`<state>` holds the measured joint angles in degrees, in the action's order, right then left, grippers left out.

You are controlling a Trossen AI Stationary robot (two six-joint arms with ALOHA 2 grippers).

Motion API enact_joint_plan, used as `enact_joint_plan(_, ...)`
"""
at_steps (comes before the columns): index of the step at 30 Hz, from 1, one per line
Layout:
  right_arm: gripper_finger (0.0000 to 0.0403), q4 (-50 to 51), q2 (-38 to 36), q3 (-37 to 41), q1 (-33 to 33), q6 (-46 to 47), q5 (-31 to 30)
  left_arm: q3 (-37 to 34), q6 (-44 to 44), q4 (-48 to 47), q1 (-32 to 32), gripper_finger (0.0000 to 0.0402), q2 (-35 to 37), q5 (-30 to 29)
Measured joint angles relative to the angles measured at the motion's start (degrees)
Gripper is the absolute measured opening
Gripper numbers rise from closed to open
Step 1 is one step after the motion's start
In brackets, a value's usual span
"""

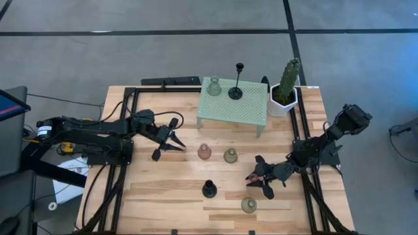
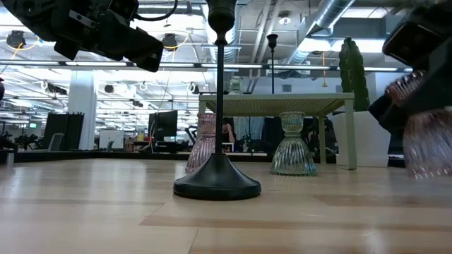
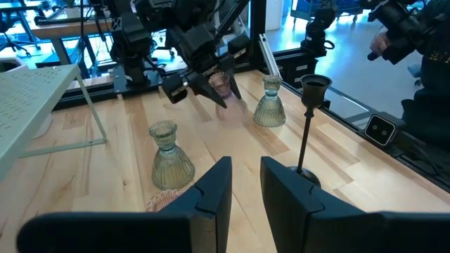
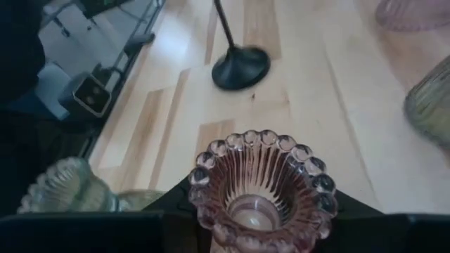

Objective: Pick & Place candle stick holders
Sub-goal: Put the bottom pink glass candle holder on the shelf

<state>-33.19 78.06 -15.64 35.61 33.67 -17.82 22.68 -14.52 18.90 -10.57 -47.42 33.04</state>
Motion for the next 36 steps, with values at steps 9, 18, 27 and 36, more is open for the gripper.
enact_joint_plan(9, 0.0115, 8.74, -9.46, -0.21, -4.57, -0.15, -0.44, 0.0, 0.0, -0.02, 0.0, 0.0076, 0.0, 0.0)
enact_joint_plan(18, 0.0115, 31.65, -15.31, -12.31, -8.38, -3.5, -0.57, 0.0, 0.0, -0.02, 0.0, 0.0076, 0.0, 0.0)
enact_joint_plan(27, 0.0115, 51.71, -17.33, -28.61, -14.42, -9.03, -10.25, 0.0, 0.0, -0.03, -0.02, 0.0076, 0.0, 0.0)
enact_joint_plan(36, 0.0115, 53.5, -17.33, -35.19, -28.48, -15.74, -14.19, 0.0, 0.0, 0.27, -0.02, 0.0076, 0.0, 0.0)
